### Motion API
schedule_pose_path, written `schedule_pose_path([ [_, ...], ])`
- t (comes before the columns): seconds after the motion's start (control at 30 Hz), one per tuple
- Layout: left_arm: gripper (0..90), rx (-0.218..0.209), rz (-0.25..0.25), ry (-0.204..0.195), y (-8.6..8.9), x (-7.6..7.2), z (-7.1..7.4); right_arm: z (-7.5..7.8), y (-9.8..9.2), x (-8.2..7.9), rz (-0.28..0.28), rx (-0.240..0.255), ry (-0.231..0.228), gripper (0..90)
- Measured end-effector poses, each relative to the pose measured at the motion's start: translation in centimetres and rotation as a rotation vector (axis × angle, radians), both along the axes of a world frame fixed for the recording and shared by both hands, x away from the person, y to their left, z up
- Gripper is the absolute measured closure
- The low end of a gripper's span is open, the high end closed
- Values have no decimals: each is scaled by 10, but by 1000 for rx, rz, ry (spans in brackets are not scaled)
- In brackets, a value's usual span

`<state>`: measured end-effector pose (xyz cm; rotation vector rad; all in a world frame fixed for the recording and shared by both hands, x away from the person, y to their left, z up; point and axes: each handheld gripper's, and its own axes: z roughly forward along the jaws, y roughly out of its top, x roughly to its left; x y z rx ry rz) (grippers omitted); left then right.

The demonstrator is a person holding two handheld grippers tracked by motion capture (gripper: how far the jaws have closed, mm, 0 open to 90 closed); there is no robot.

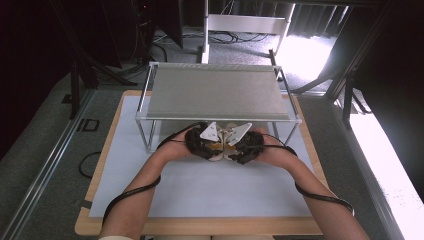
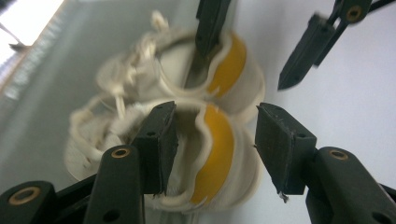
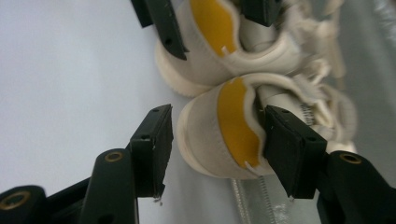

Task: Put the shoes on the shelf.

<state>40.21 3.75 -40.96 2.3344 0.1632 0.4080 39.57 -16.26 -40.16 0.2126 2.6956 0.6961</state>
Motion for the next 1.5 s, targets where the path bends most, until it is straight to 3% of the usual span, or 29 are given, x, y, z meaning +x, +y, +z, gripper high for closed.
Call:
schedule_pose_path([
  [0.17,480,25,65,-3,0,-11,3,7,-9,-5,-101,122,-37,432],
  [0.23,480,20,79,1,0,-14,3,7,-10,-7,-129,147,-45,432],
  [0.3,481,1,131,6,1,-23,6,7,-15,-14,-187,226,-72,441],
  [0.33,480,-11,145,3,2,-26,7,7,-15,-17,-206,234,-81,441],
  [0.4,481,-30,165,19,4,-32,8,6,-18,-22,-227,273,-87,449],
  [0.5,481,-24,207,19,4,-41,7,2,-21,-30,-280,322,-74,486],
  [0.77,484,-25,267,18,2,-62,-5,-16,-21,-47,-341,357,-77,544],
  [0.83,484,-48,316,24,1,-65,-10,-21,-19,-51,-358,378,-74,547],
  [0.9,484,-48,316,24,1,-65,-10,-23,-18,-53,-367,382,-79,547],
  [0.93,485,-87,385,9,1,-70,-15,-27,-16,-58,-382,400,-88,588],
  [1.03,502,-99,398,-12,1,-74,-18,-30,-13,-62,-392,413,-103,621],
  [1.2,654,-119,462,-41,1,-76,-19,-35,-10,-62,-430,423,-121,681],
  [1.4,792,-106,465,-31,-4,-69,-27,-37,-8,-56,-488,436,-133,702],
  [1.5,795,-96,465,-20,-6,-65,-31,-39,-8,-54,-496,436,-141,704],
])
